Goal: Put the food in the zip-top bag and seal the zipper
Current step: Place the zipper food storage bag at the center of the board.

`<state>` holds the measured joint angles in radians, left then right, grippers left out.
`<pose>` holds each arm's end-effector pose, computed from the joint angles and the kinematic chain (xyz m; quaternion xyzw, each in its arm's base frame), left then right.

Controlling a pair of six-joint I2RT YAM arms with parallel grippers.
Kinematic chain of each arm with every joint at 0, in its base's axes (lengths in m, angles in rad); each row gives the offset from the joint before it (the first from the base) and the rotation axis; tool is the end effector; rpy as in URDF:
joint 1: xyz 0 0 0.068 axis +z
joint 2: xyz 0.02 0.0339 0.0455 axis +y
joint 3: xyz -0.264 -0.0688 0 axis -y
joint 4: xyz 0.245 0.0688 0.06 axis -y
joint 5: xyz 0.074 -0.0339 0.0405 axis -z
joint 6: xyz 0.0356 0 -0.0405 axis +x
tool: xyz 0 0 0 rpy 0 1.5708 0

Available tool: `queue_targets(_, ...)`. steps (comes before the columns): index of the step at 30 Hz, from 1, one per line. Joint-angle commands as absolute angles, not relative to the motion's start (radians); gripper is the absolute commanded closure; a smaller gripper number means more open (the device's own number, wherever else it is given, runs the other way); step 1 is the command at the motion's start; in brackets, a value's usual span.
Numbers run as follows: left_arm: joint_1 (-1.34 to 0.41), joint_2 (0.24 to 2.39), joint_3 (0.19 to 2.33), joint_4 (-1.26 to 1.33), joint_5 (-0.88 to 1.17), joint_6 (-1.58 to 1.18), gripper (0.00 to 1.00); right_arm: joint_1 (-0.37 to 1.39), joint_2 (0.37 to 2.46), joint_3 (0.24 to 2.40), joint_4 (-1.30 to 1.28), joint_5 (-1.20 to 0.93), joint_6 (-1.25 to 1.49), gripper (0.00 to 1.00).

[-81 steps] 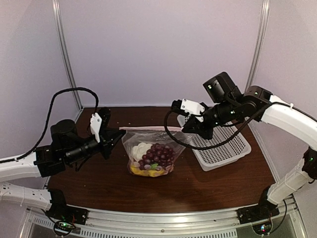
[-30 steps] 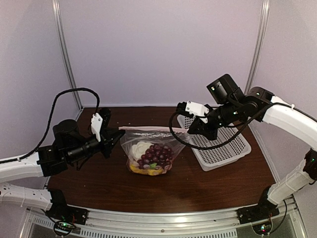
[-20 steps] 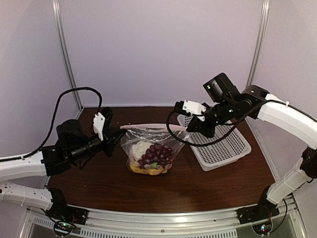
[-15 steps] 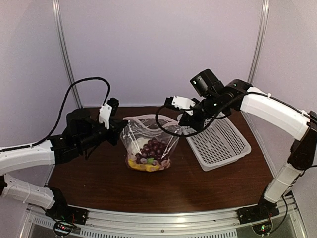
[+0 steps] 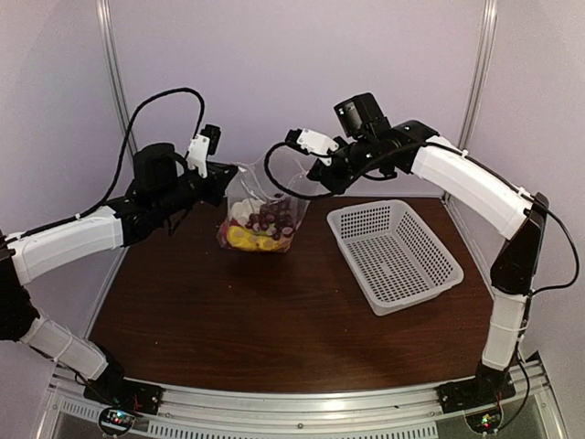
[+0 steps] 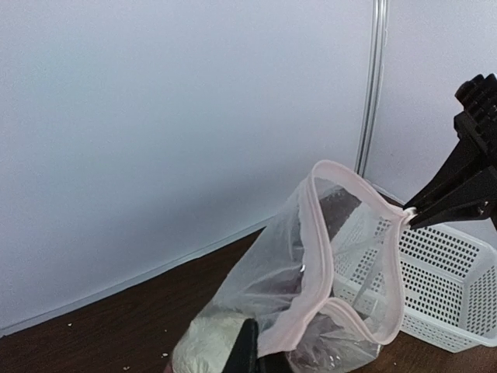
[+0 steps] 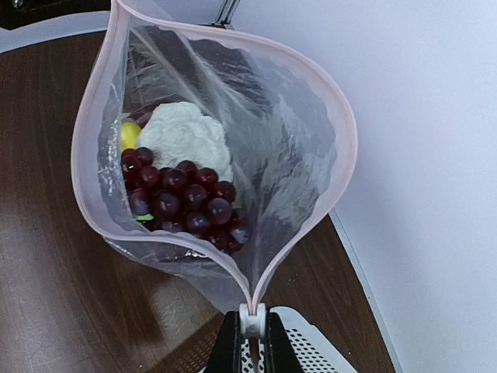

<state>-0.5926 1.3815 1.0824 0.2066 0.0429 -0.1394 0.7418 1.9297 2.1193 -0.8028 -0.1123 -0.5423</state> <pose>0.2739 -0.1863 0.3478 0.1801 0.7167 -0.2558 0.6232 0.3154 0.2945 0.4028 -0.5514 0.6942 0.0954 0.4527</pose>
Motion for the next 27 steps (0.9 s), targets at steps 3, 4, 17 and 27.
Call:
queue_targets(3, -0.593, 1.334, 0.981, 0.211, 0.18, -0.206, 1.0, 0.761, 1.782, 1.817, -0.711, -0.239, -0.524, 1.0)
queue_targets(4, -0.594, 1.316, 0.936, 0.218, 0.197, -0.23, 1.0, 0.768, 1.756, 1.756, -0.7, -0.262, -0.529, 0.98)
queue_targets(17, -0.602, 0.886, 0.726, -0.018, 0.072, -0.171, 0.39, 0.754, 1.534, 1.596, -0.828, -0.572, -0.509, 0.43)
queue_targets(27, -0.605, 0.934, 0.772, -0.14, 0.258, -0.057, 0.46, 0.675, 1.461, 1.489, -0.799, -0.543, -0.505, 0.43)
